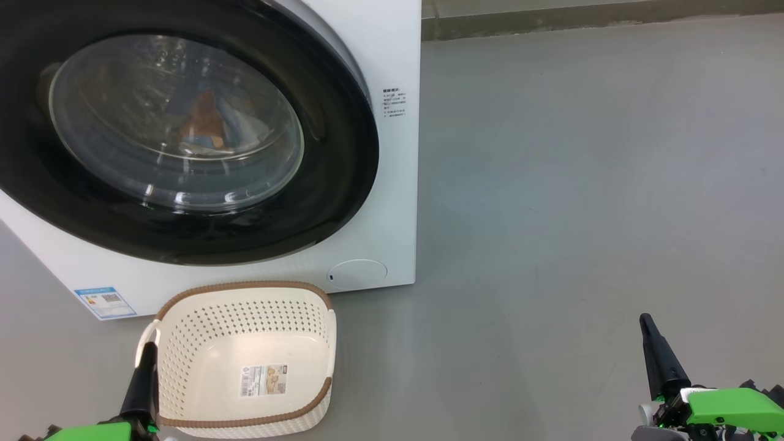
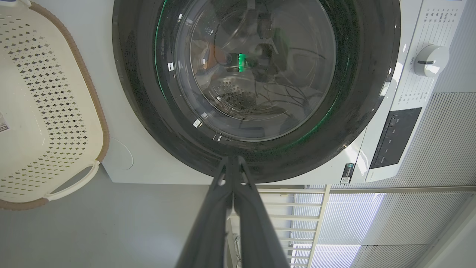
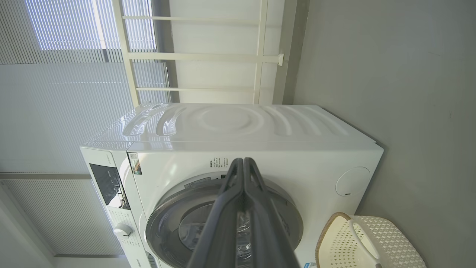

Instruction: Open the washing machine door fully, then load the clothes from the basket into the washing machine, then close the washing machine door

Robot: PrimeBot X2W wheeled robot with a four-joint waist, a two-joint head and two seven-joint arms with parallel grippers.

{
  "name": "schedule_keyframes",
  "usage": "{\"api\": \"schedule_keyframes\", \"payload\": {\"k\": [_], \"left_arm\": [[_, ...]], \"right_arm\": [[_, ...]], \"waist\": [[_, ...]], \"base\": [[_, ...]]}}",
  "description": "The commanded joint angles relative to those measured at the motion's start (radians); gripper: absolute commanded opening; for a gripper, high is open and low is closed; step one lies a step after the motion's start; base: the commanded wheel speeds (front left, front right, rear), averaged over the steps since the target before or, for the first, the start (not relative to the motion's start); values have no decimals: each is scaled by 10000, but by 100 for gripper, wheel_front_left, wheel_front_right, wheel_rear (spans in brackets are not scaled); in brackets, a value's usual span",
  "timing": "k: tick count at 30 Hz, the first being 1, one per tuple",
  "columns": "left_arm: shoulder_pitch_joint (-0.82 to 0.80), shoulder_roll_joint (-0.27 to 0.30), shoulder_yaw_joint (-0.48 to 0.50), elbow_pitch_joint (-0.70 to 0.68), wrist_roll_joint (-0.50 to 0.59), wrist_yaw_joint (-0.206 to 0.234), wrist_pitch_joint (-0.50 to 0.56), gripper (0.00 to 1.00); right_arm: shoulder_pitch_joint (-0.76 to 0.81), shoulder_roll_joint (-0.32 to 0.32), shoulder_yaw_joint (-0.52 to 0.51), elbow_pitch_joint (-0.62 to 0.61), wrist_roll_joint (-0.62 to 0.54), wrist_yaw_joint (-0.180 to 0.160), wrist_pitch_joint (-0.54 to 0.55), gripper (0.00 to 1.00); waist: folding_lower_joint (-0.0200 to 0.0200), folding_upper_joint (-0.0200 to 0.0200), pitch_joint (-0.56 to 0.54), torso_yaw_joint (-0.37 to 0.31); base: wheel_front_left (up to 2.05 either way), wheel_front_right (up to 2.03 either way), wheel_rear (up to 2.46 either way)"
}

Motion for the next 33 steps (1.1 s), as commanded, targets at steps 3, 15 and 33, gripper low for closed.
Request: {"api": "schedule_keyframes", "payload": {"k": [3, 15, 33], "left_arm": [[-388, 127, 359, -163, 32, -105, 74, 0], [-390, 113, 378, -162, 48, -105, 90, 0], [-392, 97, 402, -161, 68, -106, 109, 0]], "right_arm": [[-397, -41, 157, -242, 40, -11, 71, 0], [-399, -27, 137, -241, 23, -11, 87, 0], [-401, -9, 112, -240, 2, -11, 108, 0]], "waist": [[0, -1, 0, 1], [0, -1, 0, 1], [0, -1, 0, 1]], "base": [[0, 0, 0], [0, 0, 0], [0, 0, 0]]}}
